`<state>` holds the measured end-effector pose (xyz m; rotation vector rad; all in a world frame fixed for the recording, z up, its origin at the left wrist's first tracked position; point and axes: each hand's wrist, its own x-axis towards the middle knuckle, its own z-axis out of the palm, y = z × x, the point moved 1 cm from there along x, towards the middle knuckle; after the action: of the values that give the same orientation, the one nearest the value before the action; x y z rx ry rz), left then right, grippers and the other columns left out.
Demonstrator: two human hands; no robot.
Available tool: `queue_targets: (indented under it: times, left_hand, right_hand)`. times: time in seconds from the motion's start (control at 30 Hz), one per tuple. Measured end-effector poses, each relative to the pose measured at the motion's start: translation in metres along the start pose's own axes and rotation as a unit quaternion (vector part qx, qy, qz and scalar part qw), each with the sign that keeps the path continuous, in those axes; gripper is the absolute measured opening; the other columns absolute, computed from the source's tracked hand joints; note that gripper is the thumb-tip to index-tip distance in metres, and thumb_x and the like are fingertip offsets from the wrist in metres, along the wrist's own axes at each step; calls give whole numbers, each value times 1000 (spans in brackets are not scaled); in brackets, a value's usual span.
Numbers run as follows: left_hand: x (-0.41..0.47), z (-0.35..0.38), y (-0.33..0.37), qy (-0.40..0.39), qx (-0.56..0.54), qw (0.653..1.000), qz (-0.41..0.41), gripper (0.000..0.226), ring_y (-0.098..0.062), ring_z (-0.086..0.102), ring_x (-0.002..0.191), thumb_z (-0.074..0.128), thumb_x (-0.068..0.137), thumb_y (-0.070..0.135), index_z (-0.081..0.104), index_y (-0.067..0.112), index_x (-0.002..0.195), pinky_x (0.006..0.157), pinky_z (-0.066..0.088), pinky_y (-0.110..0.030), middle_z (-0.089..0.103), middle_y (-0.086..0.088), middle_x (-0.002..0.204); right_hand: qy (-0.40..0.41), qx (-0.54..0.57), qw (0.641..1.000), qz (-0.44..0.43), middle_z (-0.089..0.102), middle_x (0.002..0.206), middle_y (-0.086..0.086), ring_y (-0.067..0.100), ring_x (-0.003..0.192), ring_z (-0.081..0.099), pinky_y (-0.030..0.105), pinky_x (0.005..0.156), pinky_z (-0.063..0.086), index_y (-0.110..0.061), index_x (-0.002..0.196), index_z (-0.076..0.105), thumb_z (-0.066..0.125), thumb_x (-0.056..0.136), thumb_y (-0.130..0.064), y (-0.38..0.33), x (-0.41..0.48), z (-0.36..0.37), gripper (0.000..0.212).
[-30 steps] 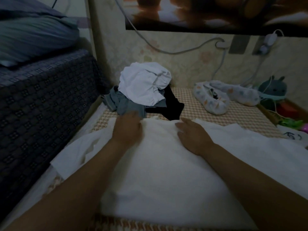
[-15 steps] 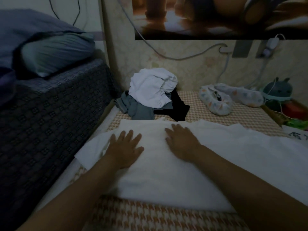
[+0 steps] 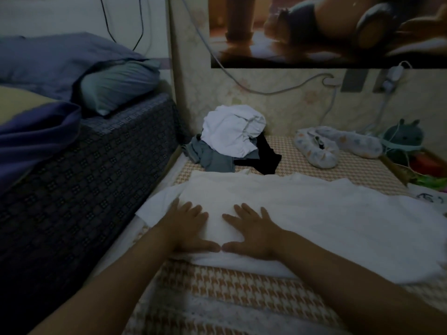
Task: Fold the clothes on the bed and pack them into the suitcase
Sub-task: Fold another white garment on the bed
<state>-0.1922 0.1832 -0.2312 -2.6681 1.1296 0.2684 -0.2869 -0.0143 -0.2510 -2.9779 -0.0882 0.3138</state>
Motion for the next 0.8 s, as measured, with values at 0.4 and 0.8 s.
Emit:
queue_targets:
  times: [0.4,0.8]
  left_hand:
    - [72,-80,193,31,-142,978,149,67,-20,19,146,44,95,55,19,30,152,117,20,-40,15,4,161]
    - [145,-88,356,24,-154,960,230,72,-25,-2,149,35,93,64,8,35,153,120,6,-49,0,1,163]
  right_hand:
    - [12,37,954,298,-6,163,0,23,150,-3,50,118,-1,-33,155,4,20,97,-63,205,-107,-13,67]
    - [245,169,885,359,32,155,7,25,141,32,38,117,25,-15,152,26,46,94,-48,344,-198,-10,70]
